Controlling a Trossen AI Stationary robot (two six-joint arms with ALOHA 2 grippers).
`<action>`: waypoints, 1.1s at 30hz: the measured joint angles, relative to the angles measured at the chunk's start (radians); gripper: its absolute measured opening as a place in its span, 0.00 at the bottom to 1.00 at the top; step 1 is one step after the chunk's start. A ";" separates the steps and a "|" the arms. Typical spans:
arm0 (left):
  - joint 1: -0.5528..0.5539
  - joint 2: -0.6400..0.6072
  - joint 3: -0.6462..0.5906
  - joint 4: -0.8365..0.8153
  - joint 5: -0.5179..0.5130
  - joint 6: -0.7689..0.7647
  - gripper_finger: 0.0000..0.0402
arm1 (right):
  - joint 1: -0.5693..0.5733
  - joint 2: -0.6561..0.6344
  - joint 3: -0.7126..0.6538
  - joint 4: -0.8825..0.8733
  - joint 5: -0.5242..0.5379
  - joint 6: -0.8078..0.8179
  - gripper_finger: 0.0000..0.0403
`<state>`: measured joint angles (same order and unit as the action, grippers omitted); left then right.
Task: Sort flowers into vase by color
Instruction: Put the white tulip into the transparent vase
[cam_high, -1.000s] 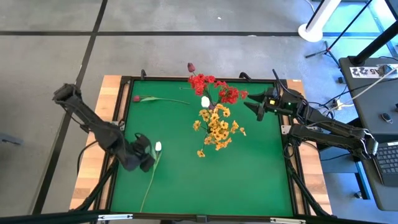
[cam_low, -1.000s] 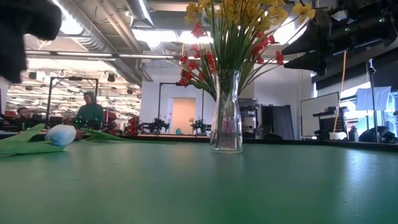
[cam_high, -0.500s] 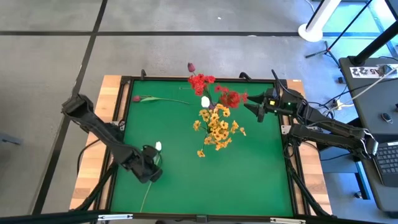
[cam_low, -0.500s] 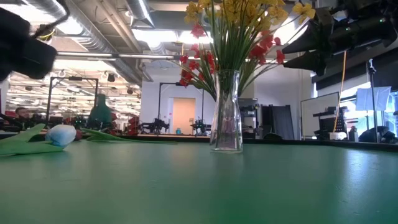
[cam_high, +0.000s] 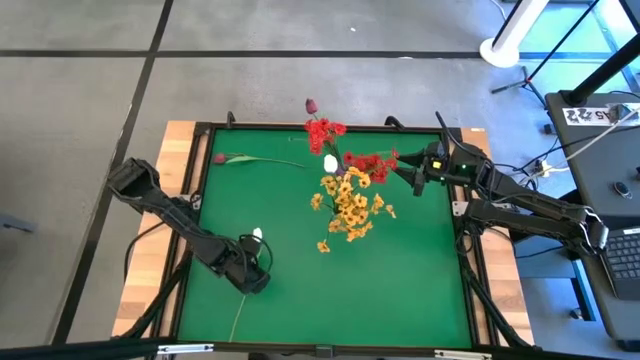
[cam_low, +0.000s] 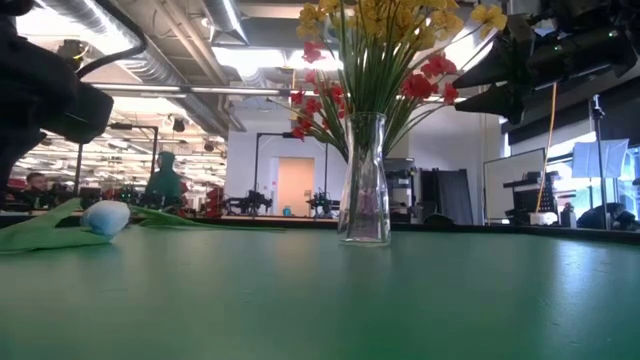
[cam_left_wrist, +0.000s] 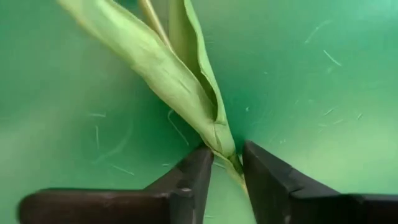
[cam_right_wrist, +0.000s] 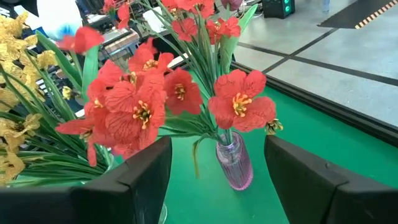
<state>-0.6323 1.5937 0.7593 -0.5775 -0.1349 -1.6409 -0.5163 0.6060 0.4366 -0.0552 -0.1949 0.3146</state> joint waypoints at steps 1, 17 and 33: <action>0.004 -0.003 0.011 -0.012 -0.005 0.024 0.18 | 0.000 0.000 0.000 -0.001 0.000 0.001 0.63; 0.023 -0.053 0.536 -0.471 -0.671 0.375 0.01 | 0.000 0.000 0.000 -0.017 -0.024 0.011 0.63; -0.115 -0.117 0.614 0.188 -0.854 1.100 0.00 | 0.000 0.001 -0.057 0.003 0.019 -0.004 0.63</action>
<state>-0.7471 1.4765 1.3735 -0.3896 -0.9884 -0.5409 -0.5167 0.6067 0.3794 -0.0518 -0.1761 0.3107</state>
